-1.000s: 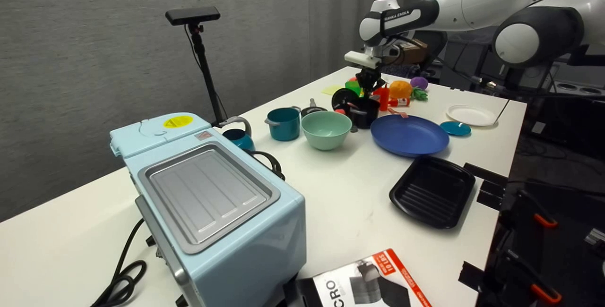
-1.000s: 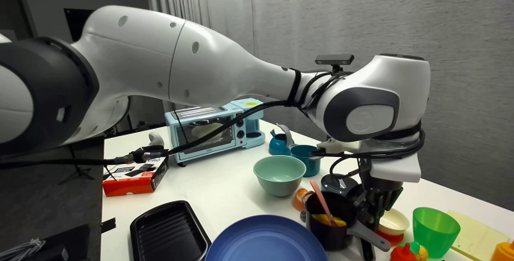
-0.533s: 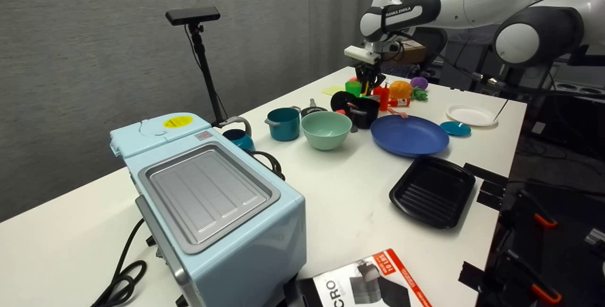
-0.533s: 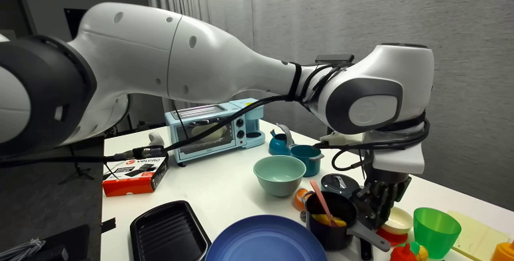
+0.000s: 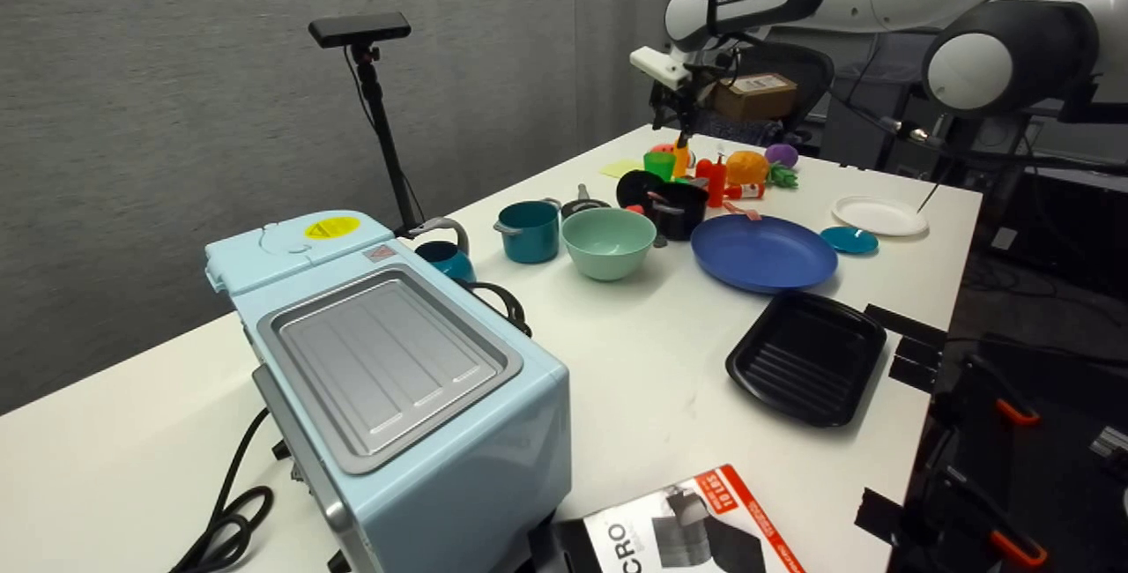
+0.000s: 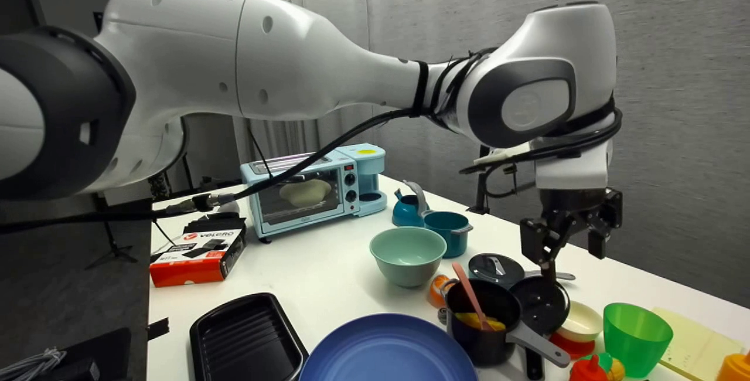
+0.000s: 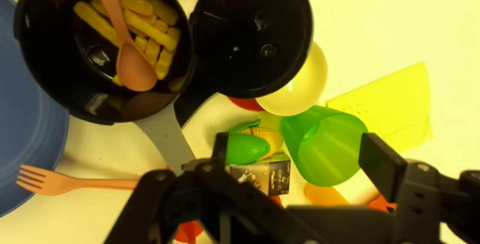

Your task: Pick up the black pan

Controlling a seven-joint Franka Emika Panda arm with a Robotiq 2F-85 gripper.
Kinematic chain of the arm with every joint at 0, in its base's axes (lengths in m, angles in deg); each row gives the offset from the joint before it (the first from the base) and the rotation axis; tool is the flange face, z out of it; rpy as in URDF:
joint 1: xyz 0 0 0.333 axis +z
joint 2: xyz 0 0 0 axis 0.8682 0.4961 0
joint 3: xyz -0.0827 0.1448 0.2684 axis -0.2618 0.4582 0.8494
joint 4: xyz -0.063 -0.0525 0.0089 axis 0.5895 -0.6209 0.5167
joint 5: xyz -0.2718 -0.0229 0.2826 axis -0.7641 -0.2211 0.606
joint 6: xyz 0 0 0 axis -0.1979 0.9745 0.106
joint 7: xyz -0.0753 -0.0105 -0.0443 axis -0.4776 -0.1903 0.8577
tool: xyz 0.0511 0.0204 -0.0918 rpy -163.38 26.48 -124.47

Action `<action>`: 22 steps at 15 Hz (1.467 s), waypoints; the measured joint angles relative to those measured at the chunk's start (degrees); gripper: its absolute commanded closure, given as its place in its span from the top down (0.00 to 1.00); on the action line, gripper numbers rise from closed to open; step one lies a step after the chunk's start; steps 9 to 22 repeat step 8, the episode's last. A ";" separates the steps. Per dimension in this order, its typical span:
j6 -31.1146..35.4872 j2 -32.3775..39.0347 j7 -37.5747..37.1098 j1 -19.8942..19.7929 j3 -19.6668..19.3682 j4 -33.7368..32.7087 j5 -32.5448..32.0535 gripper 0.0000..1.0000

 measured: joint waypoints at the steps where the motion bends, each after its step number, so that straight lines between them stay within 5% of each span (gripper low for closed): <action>1: -0.01 -0.62 -1.46 0.63 -0.55 0.01 -0.52 1.00; 7: -1.44 -3.54 -6.97 4.55 -3.78 0.58 -4.63 1.00; 22: -1.44 -3.50 -6.97 4.64 -3.77 0.63 -4.63 1.00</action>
